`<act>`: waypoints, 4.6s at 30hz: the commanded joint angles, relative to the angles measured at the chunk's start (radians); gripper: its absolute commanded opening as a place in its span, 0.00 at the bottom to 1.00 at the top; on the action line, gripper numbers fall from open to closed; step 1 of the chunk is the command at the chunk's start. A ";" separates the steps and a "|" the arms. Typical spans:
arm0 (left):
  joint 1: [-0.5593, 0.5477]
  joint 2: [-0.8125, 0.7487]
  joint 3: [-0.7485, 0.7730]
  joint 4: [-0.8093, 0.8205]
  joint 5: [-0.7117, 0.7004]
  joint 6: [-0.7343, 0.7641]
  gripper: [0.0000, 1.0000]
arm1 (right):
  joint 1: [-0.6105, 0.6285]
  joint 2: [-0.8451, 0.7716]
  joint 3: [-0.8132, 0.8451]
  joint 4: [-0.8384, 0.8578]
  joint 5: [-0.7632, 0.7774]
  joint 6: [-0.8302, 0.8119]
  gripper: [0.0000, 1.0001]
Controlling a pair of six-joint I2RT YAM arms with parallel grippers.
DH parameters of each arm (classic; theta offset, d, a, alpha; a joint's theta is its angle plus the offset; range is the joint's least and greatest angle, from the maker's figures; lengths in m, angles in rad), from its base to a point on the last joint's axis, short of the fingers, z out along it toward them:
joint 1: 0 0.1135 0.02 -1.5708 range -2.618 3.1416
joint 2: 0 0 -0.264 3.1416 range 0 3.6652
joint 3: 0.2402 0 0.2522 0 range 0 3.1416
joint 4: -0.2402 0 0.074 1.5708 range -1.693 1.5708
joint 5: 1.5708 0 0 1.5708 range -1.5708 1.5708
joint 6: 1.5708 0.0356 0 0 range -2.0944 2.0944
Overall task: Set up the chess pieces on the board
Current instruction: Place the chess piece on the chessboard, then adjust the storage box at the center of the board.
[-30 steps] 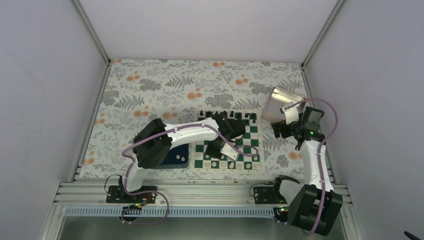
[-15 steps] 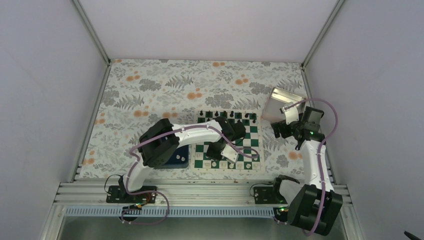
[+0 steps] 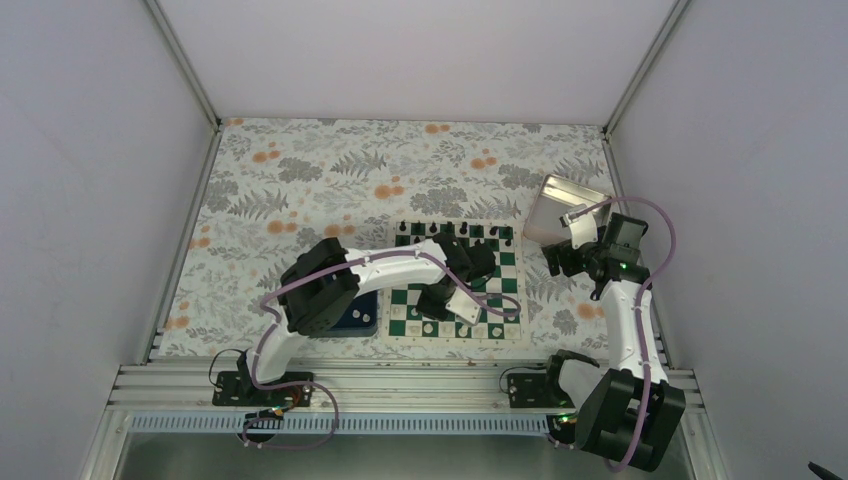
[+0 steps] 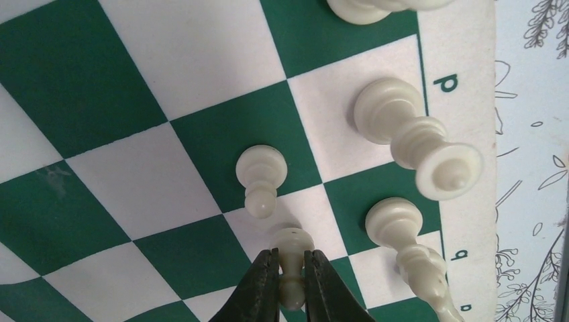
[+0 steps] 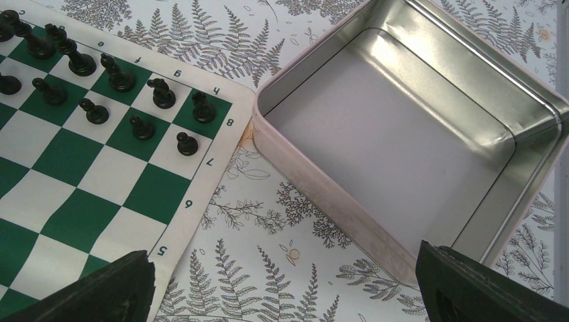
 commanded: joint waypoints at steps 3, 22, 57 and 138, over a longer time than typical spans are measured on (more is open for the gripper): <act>-0.008 0.029 0.021 -0.013 0.005 -0.009 0.12 | -0.011 -0.006 0.015 0.004 -0.021 -0.010 1.00; -0.007 -0.151 0.077 -0.150 -0.097 -0.047 0.27 | -0.011 -0.009 0.021 -0.001 -0.022 -0.014 1.00; 1.127 -0.479 -0.463 0.363 -0.022 0.076 0.02 | 1.209 0.919 0.986 -0.583 0.152 -0.084 0.04; 1.621 -0.636 -0.727 0.227 -0.082 0.298 0.02 | 1.466 1.540 1.696 -0.396 0.285 0.020 0.04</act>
